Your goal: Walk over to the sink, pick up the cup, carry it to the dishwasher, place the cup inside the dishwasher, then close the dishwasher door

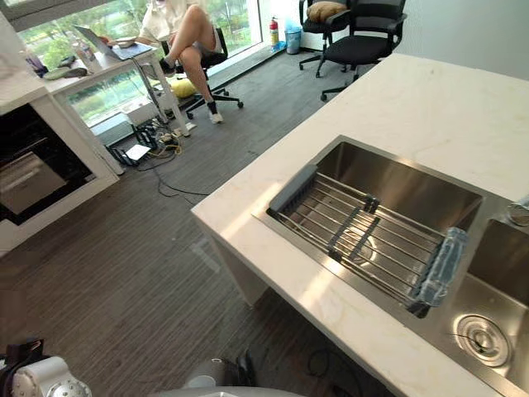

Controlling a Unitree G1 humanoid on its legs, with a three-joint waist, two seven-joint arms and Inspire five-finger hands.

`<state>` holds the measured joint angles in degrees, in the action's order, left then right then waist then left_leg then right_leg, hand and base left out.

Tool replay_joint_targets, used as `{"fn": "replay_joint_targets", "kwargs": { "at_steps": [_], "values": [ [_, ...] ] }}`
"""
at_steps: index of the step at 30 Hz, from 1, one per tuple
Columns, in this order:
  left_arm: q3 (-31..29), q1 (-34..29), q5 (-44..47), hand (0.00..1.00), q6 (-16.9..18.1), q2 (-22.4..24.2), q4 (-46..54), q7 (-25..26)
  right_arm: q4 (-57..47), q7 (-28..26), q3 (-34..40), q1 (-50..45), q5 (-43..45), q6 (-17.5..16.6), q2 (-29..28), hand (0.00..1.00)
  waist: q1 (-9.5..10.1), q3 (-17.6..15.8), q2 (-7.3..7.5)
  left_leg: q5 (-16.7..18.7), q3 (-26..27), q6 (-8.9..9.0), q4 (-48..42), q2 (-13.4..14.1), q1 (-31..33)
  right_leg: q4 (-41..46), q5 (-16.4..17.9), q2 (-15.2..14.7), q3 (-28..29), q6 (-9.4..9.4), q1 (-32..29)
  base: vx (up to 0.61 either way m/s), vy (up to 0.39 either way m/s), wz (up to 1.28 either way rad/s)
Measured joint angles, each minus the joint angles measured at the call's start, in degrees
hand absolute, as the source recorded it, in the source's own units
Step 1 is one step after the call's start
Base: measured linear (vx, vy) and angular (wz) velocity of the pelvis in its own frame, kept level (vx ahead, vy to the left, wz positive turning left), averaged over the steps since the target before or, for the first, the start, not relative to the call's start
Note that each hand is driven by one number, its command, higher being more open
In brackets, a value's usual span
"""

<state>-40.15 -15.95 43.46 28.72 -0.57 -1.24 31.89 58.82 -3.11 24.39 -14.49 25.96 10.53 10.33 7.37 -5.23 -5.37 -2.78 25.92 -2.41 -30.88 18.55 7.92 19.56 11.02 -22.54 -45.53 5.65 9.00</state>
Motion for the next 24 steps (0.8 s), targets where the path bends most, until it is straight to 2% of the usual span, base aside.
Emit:
{"fn": "replay_joint_targets", "kwargs": {
  "at_steps": [1,2,3,4,5,6,7,9,10,12,13,14,15,16,17,18,19,20,21,22,23,24],
  "values": [
    [0.06,0.4,0.49,0.0,0.78,-0.46,-0.03,-1.71,-0.21,0.17,0.12,0.55,0.47,-0.21,1.15,1.0,0.11,0.0,-0.69,-0.69,0.55,0.27,-1.58,0.25,1.0,2.18,1.33,-1.39,1.46,0.13,-1.16,-0.04,0.397,0.32],
    [0.28,2.03,1.81,0.0,0.87,-0.95,-1.28,-5.61,1.02,0.25,-0.15,2.07,1.88,-0.07,2.47,1.0,-0.06,0.06,-1.27,-0.36,1.87,-1.41,0.43,-1.21,1.89,6.27,3.52,-1.21,4.92,1.75,-5.33,-0.08,0.183,0.28],
    [0.22,3.44,2.31,0.0,0.75,-0.71,-2.29,-6.89,1.56,0.15,-0.3,2.89,2.03,0.12,2.68,1.0,-0.27,0.61,-2.03,-0.48,0.53,-1.61,5.3,-2.41,1.23,6.55,4.14,1.87,5.69,0.48,-7.96,-0.15,0.068,0.57],
    [0.05,8.36,2.61,0.0,0.68,-0.91,-2.63,-8.46,1.57,-0.5,-0.86,4.27,2.03,0.41,1.4,1.0,-1.1,0.53,-0.4,-0.79,-2.57,-1.74,10.52,-5.18,-0.39,0.1,2.06,7.72,6.17,-5.03,-11.48,-0.19,-0.176,0.76],
    [0.78,11.49,2.48,0.0,0.8,-0.84,-2.53,-10.35,2.01,-1.1,-0.93,4.48,1.94,0.49,0.6,1.0,-1.45,-0.58,-0.66,2.4,-0.34,-2.71,-0.47,-1.32,-0.34,-1.96,0.47,8.66,3.91,-8.13,-10.43,-0.21,-0.134,0.64],
    [3.82,11.93,1.97,0.0,-0.38,-0.86,-2.28,-11.73,3.18,-0.68,-0.63,4.8,1.27,0.93,1.0,1.0,-1.19,-0.69,-1.37,3.0,0.46,-0.49,-6.7,2.07,-3.73,-0.53,-0.18,8.25,4.12,-8.92,-10.31,-0.16,-0.046,0.3],
    [5.26,11.8,1.46,0.0,-1.41,-1.04,-2.06,-12.46,3.61,-0.71,-0.15,4.64,0.93,1.23,1.04,1.0,-1.41,-0.65,-1.17,2.57,0.4,0.17,-7.36,2.4,-5.85,-0.03,-0.22,7.19,4.06,-8.86,-10.24,-0.11,0.149,0.32],
    [11.63,12.39,-3.06,0.0,-6.65,-1.21,3.39,-13.95,3.58,-1.38,1.91,2.41,-0.59,1.08,1.18,1.0,-3.92,-0.4,-1.45,1.28,-0.84,2.18,-2.74,3.05,-11.24,0.69,-1.44,3.49,0.0,-6.78,-8.92,-0.1,0.243,0.92],
    [12.99,12.65,-4.52,0.0,-7.54,-1.48,4.94,-14.75,3.59,-1.53,3.16,2.06,-0.58,0.96,0.96,1.0,-4.21,-0.3,-1.65,1.24,-0.53,2.25,-0.4,3.28,-11.68,1.31,-1.79,2.43,-1.24,-6.2,-9.0,-0.13,0.347,1.3],
    [17.49,14.94,-8.87,0.0,-10.49,-3.17,8.62,-16.61,3.6,-1.78,6.88,0.44,-0.48,-0.4,0.76,1.0,-4.77,-0.25,-1.92,0.88,4.25,2.83,7.54,3.81,-12.29,4.3,-2.58,-1.44,-6.34,-4.9,-7.97,-0.11,0.396,1.44],
    [19.7,16.04,-11.39,0.0,-12.06,-4.53,10.06,-17.45,3.6,-1.71,8.37,-0.41,-0.28,-1.21,0.56,1.0,-5.23,-0.28,-1.68,4.67,9.11,4.99,10.14,2.98,-13.18,6.06,-3.51,-4.31,-10.45,-4.07,-5.63,-0.11,0.61,1.95],
    [20.58,16.33,-13.0,0.0,-12.98,-6.22,10.81,-18.16,3.28,-1.33,8.92,-1.2,0.46,-1.79,-0.18,1.0,-5.86,-0.16,-1.22,6.91,11.52,7.39,12.85,0.47,-13.96,6.15,-5.42,-6.67,-14.99,-2.82,-2.51,-0.09,0.517,1.91],
    [20.52,16.02,-13.7,0.0,-13.17,-6.96,10.85,-18.24,3.16,-0.99,8.84,-1.42,1.43,-1.99,-0.64,1.0,-5.66,-0.23,-0.62,7.34,11.25,8.46,14.75,-1.26,-14.29,5.5,-6.66,-7.6,-16.77,-2.24,-1.24,-0.09,0.512,1.6],
    [19.99,14.38,-15.31,0.0,-13.91,-8.28,10.91,-17.41,3.17,0.12,8.54,-1.32,3.54,-2.11,-1.28,1.0,-4.44,-0.28,-0.05,7.59,9.65,9.03,18.4,-4.26,-14.82,3.19,-9.95,-8.49,-18.99,-2.2,0.66,-0.09,0.401,1.17],
    [19.29,12.18,-15.36,0.0,-15.19,-9.19,10.8,-16.27,3.17,2.39,7.8,-0.99,6.68,-2.06,-2.57,1.0,-3.29,-0.2,0.09,7.6,7.94,9.02,20.56,-6.03,-14.54,1.15,-13.54,-8.56,-20.08,-3.23,1.72,-0.11,0.546,1.07],
    [19.0,11.11,-15.36,0.0,-15.71,-9.52,10.64,-15.79,3.18,4.31,7.81,-0.86,7.86,-2.2,-3.1,1.0,-2.84,-0.16,0.19,7.64,7.01,8.96,21.37,-6.72,-14.2,0.69,-15.29,-8.56,-19.9,-3.96,2.11,-0.09,0.483,1.05],
    [18.05,9.23,-15.4,0.0,-16.18,-9.65,10.28,-15.48,3.23,6.0,7.84,-0.98,10.01,-1.8,-3.12,1.0,-1.94,-0.22,0.29,7.72,5.13,8.77,23.36,-8.07,-13.79,1.28,-18.47,-8.96,-17.01,-6.07,2.05,-0.05,0.345,1.18],
    [18.07,7.2,-15.4,0.0,-16.16,-9.67,9.51,-15.45,3.02,6.06,7.92,-1.34,11.16,-0.83,-3.15,1.0,-1.5,-0.73,0.91,7.19,1.93,7.92,25.08,-9.57,-13.57,6.65,-21.6,-11.25,-8.36,-7.78,-0.69,-0.01,0.266,1.26],
    [18.14,6.48,-15.38,0.0,-16.04,-9.72,8.75,-15.45,2.97,5.88,9.16,-1.32,11.25,-0.76,-3.64,1.0,-1.56,-0.83,0.79,7.14,-0.15,7.62,25.16,-9.47,-12.87,8.16,-19.23,-10.44,-1.51,-5.44,-2.72,0.02,0.124,1.56],
    [18.34,6.33,-15.37,0.0,-15.66,-9.33,6.35,-15.47,2.52,5.2,10.06,-1.35,10.8,-0.55,-4.66,1.0,-2.15,-0.81,0.76,6.79,-4.93,7.14,25.16,-8.62,-10.9,7.58,-8.94,-3.98,11.49,-1.78,-5.1,0.04,0.033,2.01],
    [20.05,6.74,-15.4,0.0,-15.52,-8.65,3.92,-15.52,2.36,3.81,10.05,-1.57,8.33,-0.74,-5.46,1.0,-3.31,-0.85,0.93,6.21,-10.83,6.86,25.27,-8.54,-9.01,5.53,-3.12,3.75,23.46,-2.06,-6.38,0.05,-0.071,2.24],
    [21.55,6.91,-15.43,0.0,-15.44,-8.36,2.74,-15.61,2.41,3.0,9.98,-1.91,6.7,-0.91,-5.99,1.0,-3.77,-0.96,1.09,6.02,-13.93,6.61,25.42,-8.83,-8.3,4.8,-1.23,7.3,28.28,-2.1,-6.7,0.06,-0.113,2.57]
  ]
}}
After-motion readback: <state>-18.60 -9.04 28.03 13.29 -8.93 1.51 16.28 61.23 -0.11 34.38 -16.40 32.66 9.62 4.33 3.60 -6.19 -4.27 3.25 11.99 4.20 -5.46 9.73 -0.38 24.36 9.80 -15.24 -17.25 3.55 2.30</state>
